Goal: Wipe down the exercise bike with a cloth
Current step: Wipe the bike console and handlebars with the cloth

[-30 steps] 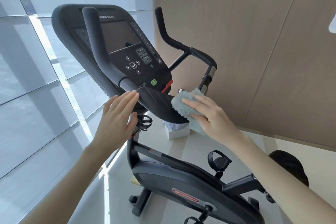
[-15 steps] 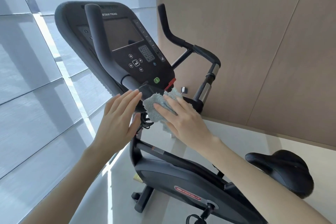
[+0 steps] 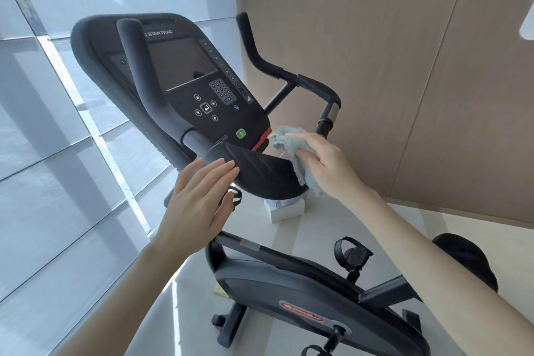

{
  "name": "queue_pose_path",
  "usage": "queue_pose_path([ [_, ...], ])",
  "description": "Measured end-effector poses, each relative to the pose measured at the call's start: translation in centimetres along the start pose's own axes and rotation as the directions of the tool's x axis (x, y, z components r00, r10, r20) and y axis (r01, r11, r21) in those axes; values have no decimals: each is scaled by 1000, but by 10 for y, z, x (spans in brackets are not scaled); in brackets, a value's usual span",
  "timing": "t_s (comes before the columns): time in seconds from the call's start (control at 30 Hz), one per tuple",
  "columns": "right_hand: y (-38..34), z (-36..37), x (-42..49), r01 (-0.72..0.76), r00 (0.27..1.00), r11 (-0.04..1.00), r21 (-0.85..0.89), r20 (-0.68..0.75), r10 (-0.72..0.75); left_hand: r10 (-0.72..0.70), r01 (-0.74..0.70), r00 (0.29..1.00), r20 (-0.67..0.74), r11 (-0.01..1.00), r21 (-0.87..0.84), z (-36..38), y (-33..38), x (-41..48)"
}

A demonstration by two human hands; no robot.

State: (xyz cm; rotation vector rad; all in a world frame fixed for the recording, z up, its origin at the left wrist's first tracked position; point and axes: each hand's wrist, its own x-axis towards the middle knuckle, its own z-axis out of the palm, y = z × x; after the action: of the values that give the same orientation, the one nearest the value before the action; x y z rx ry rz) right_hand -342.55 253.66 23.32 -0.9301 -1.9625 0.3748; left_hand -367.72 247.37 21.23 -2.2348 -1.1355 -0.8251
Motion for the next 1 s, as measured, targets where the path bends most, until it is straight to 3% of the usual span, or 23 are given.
queue_pose_path([
  [0.1,-31,22,44,-7,987,998,62,164,-4,-4,4,1000,-20,1000,-14,-1,-3,-2],
  [0.2,-48,48,73,-66,923,996,55,383,40,-19,18,998,-57,1000,-18,-7,-9,-4],
  [0.3,-44,55,79,-86,877,996,20,476,66,-29,28,996,-85,1000,-9,-12,-15,-7],
  [0.6,-21,34,45,-14,908,992,-128,413,67,-6,4,997,-75,1000,-24,-11,-19,0],
  [0.87,-9,12,5,121,943,976,-180,329,-56,32,-35,995,-94,999,-24,-2,-13,12],
  [1.0,13,-13,-11,68,938,985,-159,346,-9,14,-16,995,-101,1000,-15,1,-1,22],
])
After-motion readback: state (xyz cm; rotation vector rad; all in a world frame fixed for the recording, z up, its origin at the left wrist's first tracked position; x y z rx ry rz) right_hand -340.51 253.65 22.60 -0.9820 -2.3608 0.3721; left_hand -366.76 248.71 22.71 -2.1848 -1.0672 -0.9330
